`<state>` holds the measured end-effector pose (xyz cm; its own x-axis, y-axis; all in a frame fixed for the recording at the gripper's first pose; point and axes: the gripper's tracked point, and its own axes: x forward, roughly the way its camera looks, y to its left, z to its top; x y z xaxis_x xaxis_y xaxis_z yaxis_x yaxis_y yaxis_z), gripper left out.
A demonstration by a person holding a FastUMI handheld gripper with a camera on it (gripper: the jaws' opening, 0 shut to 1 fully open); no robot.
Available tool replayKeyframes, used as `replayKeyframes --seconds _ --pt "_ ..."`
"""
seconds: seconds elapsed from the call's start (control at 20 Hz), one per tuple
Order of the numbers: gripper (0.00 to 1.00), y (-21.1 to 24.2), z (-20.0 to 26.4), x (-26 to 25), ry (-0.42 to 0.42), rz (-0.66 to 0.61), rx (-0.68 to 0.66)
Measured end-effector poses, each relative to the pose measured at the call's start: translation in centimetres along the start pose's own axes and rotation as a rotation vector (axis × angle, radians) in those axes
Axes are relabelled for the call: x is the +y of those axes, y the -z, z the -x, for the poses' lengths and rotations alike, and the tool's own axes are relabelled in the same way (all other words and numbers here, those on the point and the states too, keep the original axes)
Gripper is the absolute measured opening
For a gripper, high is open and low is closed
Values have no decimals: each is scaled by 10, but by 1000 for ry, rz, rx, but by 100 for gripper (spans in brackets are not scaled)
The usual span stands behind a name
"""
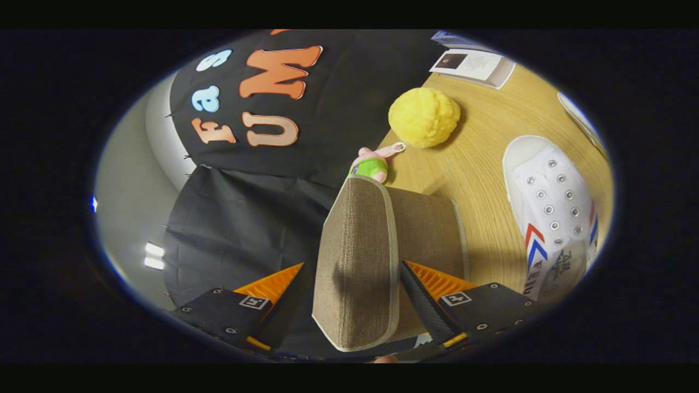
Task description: Open the storage box then place both shoes into the box .Put the left shoe in first, then the right shoe, with the right side of both shoes facing outward in a uniform manner.
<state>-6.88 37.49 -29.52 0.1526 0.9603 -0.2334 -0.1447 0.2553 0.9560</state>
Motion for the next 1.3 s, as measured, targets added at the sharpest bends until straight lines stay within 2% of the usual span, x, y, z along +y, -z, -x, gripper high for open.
replayKeyframes --seconds 0.25,0.35,0.6,0.75,1.0,1.3 --pt "97 2 -3 -1 -11 -28 14" --pt "90 1 1 1 -29 -48 5" --pt "64 -2 15 7 -70 -83 -14" --pt "61 2 22 22 -124 -100 -4" --pt "55 8 26 42 -158 -64 11" --pt "55 7 27 88 -212 -60 4"
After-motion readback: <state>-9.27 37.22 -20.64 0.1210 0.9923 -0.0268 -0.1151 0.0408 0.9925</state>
